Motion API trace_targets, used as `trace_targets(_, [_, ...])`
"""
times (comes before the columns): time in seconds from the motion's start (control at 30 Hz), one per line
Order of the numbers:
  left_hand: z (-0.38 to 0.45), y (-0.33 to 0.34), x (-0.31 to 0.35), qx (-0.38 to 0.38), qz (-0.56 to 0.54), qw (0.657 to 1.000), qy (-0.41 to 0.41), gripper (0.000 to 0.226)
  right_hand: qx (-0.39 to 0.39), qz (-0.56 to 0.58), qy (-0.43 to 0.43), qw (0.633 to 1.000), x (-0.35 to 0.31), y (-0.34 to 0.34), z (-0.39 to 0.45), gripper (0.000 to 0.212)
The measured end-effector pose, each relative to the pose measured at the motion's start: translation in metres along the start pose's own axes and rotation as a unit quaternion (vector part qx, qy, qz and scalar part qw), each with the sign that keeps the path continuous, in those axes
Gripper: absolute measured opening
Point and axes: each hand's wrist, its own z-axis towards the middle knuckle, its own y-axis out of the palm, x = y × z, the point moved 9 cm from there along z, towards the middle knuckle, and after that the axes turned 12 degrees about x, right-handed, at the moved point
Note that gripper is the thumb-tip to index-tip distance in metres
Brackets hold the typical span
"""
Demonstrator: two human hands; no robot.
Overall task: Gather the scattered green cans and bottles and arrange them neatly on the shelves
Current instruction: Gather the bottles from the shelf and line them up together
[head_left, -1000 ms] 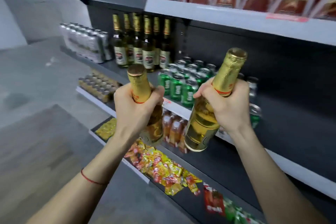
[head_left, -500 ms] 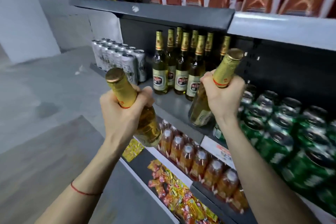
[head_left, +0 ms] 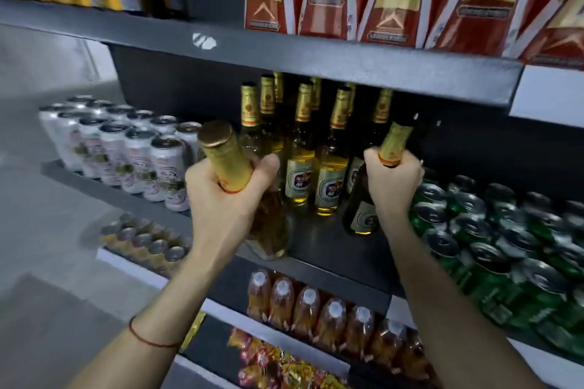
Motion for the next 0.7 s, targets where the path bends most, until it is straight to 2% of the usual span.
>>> trace_targets(0.2, [0.026, 0.030, -0.044, -0.076, -0.021, 0.997, -0.027, 0.034, 0.006, -0.058, 0.045, 0.997, 0.005, 0.026, 0.011, 0.041])
trace_targets(0.43, [0.045, 0.065, -0.079, -0.119, -0.006, 0.992, -0.035, 0.063, 0.015, -0.058, -0.024, 0.998, -0.001, 0.054, 0.026, 0.037])
trace_targets(0.7, [0.046, 0.098, -0.102, -0.145, 0.028, 0.987, -0.061, 0.061, 0.021, -0.094, -0.067, 0.993, -0.007, 0.057, 0.031, 0.023])
